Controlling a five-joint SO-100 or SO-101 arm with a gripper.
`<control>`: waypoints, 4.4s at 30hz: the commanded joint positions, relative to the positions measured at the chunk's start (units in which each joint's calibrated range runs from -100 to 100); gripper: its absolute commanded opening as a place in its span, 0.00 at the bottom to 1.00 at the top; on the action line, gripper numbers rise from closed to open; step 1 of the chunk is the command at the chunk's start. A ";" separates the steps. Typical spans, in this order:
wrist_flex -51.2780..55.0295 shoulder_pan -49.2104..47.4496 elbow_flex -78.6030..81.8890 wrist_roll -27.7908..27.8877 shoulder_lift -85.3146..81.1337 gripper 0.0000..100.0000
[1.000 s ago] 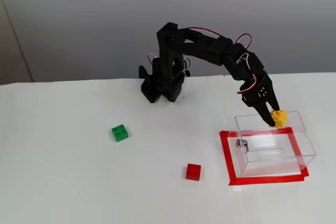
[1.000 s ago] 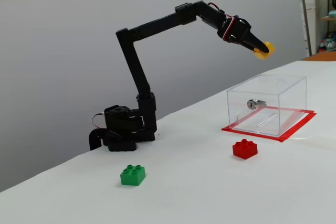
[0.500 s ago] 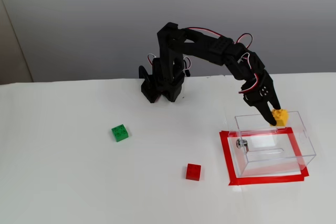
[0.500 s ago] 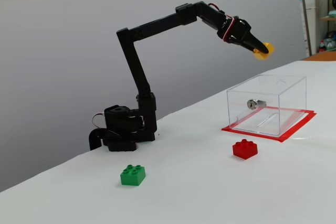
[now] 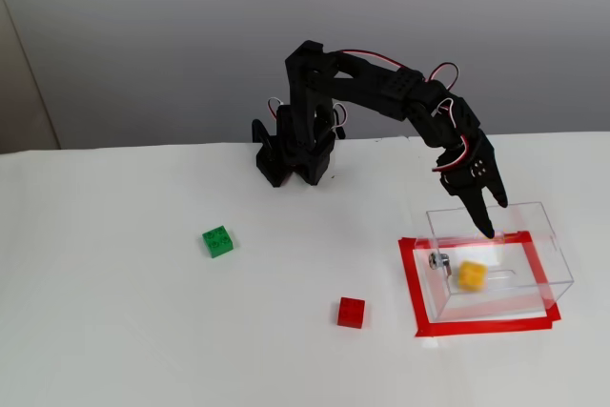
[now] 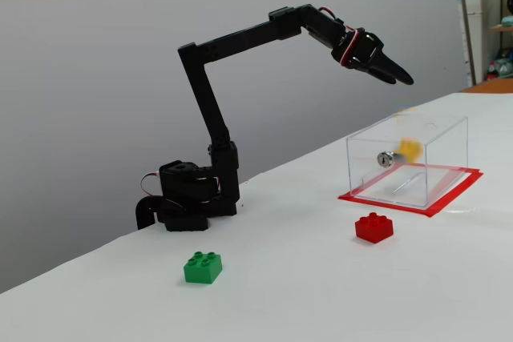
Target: Pick the yellow lego brick and place it into the transparent box
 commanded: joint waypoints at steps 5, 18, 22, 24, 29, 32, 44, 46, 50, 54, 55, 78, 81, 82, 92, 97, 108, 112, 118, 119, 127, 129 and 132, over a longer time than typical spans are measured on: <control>-0.62 0.85 -0.20 -0.12 -0.47 0.29; -0.71 0.85 -0.20 -0.12 -0.38 0.29; -0.53 1.36 -0.11 -0.12 -0.38 0.29; -0.27 1.59 -0.11 -0.12 -0.38 0.29; -0.10 2.77 -0.11 -0.07 -0.47 0.29; -0.01 3.88 -0.11 -0.07 -1.23 0.25; 0.51 15.63 0.43 0.24 -7.85 0.07; 1.03 18.44 1.16 0.29 -9.21 0.07; 4.78 24.21 1.79 0.35 -12.26 0.07; 9.48 30.94 1.79 0.40 -14.81 0.07; 10.26 32.42 1.79 0.40 -15.31 0.07; 13.30 58.30 27.02 0.45 -35.26 0.06; 13.30 59.33 33.25 0.45 -40.26 0.07; 13.30 59.33 35.15 0.40 -41.87 0.07; 13.30 61.33 55.77 0.40 -58.51 0.07; 13.30 61.84 64.54 0.35 -67.50 0.07; 11.56 61.10 76.20 -0.12 -76.41 0.07; 7.30 58.74 81.63 -0.12 -76.92 0.07; 2.86 56.52 85.69 -0.12 -77.00 0.07; 2.86 56.52 86.42 -0.12 -77.00 0.07; 2.77 57.11 90.40 -0.12 -77.09 0.07; 2.77 57.11 91.57 -0.12 -77.43 0.07; 3.03 57.11 92.75 -0.12 -80.74 0.07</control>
